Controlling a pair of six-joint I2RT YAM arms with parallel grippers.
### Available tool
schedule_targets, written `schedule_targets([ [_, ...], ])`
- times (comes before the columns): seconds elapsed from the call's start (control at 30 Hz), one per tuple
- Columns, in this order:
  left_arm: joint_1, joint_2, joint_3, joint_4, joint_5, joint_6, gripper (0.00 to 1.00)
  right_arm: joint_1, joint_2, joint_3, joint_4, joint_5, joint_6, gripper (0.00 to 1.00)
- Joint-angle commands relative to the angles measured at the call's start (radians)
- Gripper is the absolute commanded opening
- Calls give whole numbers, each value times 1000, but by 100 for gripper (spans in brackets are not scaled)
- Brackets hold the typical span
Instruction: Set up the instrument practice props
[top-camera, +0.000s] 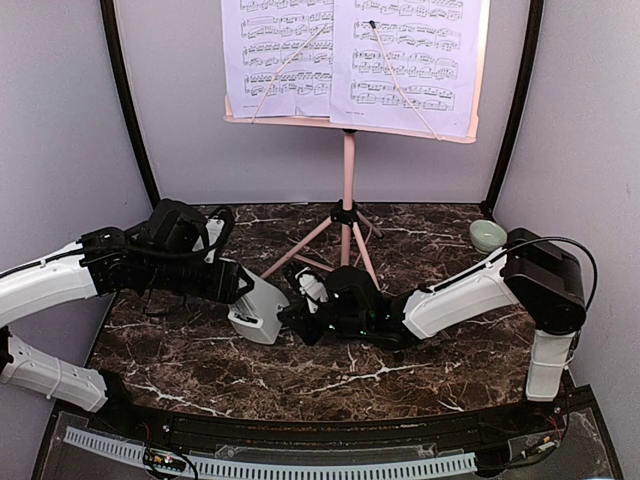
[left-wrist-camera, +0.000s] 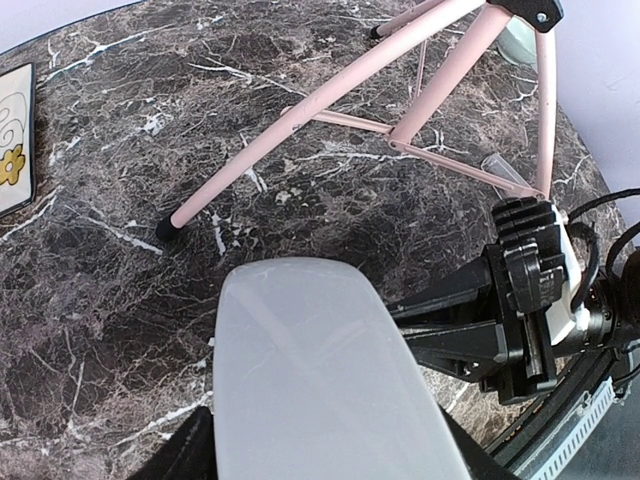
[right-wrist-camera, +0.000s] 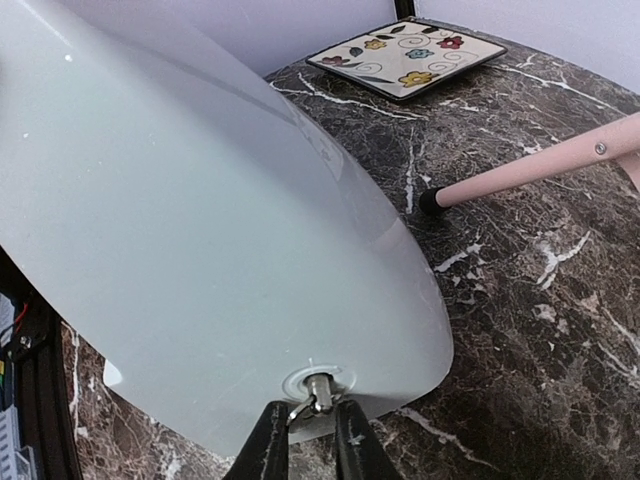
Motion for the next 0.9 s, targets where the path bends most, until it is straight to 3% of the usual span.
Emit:
schedule_targets([
  [0.0, -6, -40, 7, 99, 54, -3, 15, -6, -5, 31, 8, 29, -5, 21],
  [0.4, -5, -12, 15, 95, 60, -6, 14, -6, -25, 26, 2, 44, -28, 17],
  [0.63, -5, -2, 17, 98, 61, 0, 12, -6, -57, 17, -22, 111, -39, 6],
  [0.87, -5, -1, 10, 128, 86, 3, 12, -6, -54, 3, 8, 54, -48, 12],
])
